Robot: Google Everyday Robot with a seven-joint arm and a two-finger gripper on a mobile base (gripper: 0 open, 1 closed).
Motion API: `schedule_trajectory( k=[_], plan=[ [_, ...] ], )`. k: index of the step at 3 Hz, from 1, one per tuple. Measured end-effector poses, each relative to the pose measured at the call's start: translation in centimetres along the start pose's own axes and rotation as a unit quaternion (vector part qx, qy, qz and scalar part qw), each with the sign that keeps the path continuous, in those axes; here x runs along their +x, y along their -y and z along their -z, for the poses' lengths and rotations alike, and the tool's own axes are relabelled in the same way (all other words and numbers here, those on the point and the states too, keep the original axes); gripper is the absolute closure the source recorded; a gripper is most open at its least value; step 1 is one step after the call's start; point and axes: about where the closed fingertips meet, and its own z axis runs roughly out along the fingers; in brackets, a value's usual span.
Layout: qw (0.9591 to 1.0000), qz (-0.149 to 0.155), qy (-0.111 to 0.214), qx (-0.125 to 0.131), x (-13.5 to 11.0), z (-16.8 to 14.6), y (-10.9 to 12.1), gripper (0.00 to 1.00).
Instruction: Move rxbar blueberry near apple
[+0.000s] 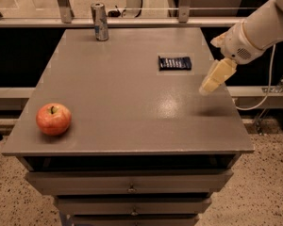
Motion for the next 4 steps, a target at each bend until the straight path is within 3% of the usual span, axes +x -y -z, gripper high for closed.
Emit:
schedule_trajectory(
  k=[2, 4],
  plan=[
    [0.9965, -0.069, 0.048, 0.004, 0.0, -5.8, 4.2, 0.0],
    [0.9897, -0.11, 0.091, -0.012, -3.1, -10.6, 5.7, 0.0]
  ],
)
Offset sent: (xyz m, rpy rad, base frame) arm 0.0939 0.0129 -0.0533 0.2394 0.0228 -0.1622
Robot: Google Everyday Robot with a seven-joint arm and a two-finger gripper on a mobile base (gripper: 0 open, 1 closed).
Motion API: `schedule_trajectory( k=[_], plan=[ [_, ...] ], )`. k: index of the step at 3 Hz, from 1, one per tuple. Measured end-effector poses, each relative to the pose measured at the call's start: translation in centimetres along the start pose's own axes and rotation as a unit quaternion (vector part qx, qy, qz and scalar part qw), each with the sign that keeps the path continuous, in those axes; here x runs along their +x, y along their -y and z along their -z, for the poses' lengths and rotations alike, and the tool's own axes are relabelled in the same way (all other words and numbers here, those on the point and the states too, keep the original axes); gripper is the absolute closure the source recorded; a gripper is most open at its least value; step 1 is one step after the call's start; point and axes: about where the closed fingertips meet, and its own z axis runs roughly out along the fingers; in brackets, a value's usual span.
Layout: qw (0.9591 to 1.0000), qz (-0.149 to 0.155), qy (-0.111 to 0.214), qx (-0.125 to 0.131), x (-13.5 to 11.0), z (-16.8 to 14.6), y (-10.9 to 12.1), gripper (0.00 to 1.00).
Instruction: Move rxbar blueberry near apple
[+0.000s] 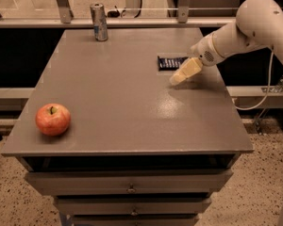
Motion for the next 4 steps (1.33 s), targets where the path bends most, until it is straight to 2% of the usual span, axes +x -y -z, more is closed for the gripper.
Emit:
schedule_trajectory(
  k=[1, 3, 4],
  plan=[
    [0.9999, -0.012, 0.002, -0.003, -0.9, -1.2, 0.4, 0.14],
    [0.9994, -0.032, -0.001, -0.011, -2.3, -1.8, 0.5, 0.61],
    [0.9985, -0.026, -0.002, -0.049, -4.2, -1.3, -2.0, 0.92]
  ],
)
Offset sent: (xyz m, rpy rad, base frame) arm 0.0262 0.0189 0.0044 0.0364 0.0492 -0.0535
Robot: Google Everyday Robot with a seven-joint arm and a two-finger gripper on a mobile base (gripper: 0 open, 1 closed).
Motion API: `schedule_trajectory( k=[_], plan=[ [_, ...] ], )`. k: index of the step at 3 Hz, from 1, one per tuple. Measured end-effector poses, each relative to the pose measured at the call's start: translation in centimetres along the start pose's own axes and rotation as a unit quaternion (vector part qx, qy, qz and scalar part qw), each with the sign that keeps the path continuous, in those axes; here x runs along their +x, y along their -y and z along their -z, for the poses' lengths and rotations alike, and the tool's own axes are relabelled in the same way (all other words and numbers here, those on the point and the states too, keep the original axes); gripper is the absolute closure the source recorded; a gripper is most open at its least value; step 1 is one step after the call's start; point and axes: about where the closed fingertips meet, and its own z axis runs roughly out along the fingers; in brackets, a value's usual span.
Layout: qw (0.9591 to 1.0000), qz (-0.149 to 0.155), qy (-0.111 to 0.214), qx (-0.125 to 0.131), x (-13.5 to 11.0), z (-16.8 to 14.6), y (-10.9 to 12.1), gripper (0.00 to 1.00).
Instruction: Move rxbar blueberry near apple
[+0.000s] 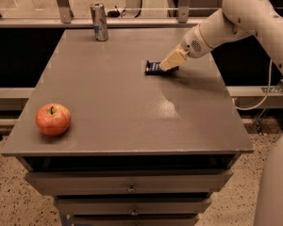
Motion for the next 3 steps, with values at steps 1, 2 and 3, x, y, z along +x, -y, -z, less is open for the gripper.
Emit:
schedule_trajectory(
  k=[1, 2, 3],
  plan=[
    [0.9993, 0.0, -0.005, -0.037, -0.6, 0.0, -2.6, 1.0],
    [0.9978, 0.001, -0.003, -0.067, -1.4, 0.1, -4.9, 1.0],
    [0.9958, 0.003, -0.008, -0.091, -1.4, 0.4, -6.6, 0.84]
  ],
)
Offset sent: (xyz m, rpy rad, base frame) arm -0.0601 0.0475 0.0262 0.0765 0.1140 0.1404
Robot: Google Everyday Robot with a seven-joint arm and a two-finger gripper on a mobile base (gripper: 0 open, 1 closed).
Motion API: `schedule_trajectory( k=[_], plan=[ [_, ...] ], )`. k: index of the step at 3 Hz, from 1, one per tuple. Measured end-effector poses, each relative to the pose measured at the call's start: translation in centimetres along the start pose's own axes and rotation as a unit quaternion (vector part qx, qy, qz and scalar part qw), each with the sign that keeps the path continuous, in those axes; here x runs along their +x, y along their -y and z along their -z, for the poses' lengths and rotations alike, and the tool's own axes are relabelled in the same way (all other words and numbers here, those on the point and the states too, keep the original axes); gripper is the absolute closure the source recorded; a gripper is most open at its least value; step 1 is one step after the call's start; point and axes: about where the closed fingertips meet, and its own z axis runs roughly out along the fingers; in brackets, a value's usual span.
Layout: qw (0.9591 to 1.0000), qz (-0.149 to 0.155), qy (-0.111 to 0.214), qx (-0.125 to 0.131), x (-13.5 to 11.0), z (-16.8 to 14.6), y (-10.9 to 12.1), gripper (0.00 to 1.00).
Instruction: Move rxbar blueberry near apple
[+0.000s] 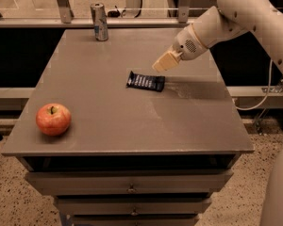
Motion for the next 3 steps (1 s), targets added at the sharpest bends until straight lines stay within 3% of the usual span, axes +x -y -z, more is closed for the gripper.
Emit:
schedule_trajectory(
  k=[2, 3],
  plan=[
    [1.0, 0.0, 0.001, -0.008, 0.1, -0.5, -0.5, 0.38],
    [0.9995, 0.013, 0.027, -0.01, -1.5, -1.4, -1.7, 0.14]
  ],
)
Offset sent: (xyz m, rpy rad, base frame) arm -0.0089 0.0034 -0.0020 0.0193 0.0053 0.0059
